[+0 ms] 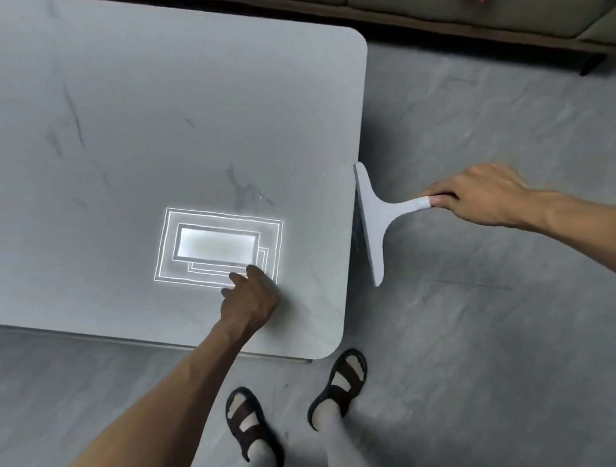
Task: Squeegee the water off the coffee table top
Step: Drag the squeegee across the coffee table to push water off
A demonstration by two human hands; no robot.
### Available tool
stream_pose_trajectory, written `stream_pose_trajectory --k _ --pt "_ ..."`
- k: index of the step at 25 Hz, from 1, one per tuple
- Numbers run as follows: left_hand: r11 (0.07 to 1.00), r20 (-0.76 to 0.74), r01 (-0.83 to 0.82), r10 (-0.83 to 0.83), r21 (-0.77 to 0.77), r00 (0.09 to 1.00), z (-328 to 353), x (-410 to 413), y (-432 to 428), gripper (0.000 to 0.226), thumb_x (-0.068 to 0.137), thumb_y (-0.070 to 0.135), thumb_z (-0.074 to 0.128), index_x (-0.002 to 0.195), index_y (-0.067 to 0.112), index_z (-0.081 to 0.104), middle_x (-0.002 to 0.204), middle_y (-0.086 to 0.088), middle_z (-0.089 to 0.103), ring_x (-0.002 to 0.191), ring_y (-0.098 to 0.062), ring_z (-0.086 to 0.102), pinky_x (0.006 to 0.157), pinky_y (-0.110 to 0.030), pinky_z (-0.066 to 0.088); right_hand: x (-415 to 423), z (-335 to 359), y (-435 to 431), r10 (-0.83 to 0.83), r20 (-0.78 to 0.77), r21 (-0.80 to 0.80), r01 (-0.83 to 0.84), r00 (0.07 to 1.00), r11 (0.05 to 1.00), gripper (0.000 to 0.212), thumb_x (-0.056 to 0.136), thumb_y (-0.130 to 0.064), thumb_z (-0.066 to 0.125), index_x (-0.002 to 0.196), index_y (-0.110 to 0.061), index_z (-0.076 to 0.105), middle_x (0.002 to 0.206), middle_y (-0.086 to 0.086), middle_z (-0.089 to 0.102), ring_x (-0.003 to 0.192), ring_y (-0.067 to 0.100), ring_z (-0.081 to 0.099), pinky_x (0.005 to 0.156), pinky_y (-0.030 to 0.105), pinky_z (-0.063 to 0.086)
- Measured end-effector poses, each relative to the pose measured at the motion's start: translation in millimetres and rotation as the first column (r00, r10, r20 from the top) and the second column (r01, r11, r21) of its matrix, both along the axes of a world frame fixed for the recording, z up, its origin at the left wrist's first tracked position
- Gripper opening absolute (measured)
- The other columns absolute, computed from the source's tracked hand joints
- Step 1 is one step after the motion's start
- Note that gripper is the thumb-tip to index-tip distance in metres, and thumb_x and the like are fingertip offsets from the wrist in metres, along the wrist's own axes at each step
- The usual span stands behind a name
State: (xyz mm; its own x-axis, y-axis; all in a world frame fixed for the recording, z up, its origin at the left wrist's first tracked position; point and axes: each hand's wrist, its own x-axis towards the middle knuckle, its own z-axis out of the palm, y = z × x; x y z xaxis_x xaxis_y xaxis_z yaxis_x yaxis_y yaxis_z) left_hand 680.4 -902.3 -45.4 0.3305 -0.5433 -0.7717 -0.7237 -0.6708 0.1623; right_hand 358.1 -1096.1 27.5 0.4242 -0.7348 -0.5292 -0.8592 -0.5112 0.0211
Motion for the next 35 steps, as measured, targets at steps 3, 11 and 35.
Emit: stream_pose_trajectory --k 3,11,35 --pt "0.995 0.015 0.002 0.000 -0.095 1.000 5.5 12.0 -1.7 0.046 0.093 0.027 0.049 0.135 0.010 0.042 0.128 -0.016 0.058 0.114 -0.036 0.057 0.091 -0.038 0.045 7.8 7.6 -1.4 0.037 0.009 -0.023 -0.037 0.999 0.999 0.031 0.098 -0.051 0.034 0.121 -0.054 0.055 0.110 -0.006 0.071 0.099 0.026 0.066 0.075 0.032 0.051" --pt "0.936 0.011 -0.276 0.285 -0.217 0.958 12.6 84.9 15.6 0.050 0.091 0.024 0.047 0.138 0.010 0.042 0.129 -0.015 0.062 0.117 -0.036 0.057 0.096 -0.039 0.044 154.9 -2.2 53.7 0.399 0.127 0.174 -0.416 0.908 0.892 0.037 0.098 -0.052 0.026 0.128 -0.052 0.048 0.112 -0.008 0.068 0.102 0.024 0.063 0.068 0.029 0.044" --pt "0.964 0.112 0.228 -0.214 -0.134 0.970 -38.8 58.3 -71.9 0.058 0.087 0.023 0.039 0.142 0.007 0.032 0.132 -0.037 0.039 0.121 -0.052 0.039 0.103 -0.053 0.037 72.8 -37.8 6.4 -0.345 0.101 0.012 0.346 0.933 0.938 0.032 0.100 -0.044 0.040 0.125 -0.043 0.059 0.110 0.004 0.071 0.095 0.034 0.064 0.072 0.035 0.042"
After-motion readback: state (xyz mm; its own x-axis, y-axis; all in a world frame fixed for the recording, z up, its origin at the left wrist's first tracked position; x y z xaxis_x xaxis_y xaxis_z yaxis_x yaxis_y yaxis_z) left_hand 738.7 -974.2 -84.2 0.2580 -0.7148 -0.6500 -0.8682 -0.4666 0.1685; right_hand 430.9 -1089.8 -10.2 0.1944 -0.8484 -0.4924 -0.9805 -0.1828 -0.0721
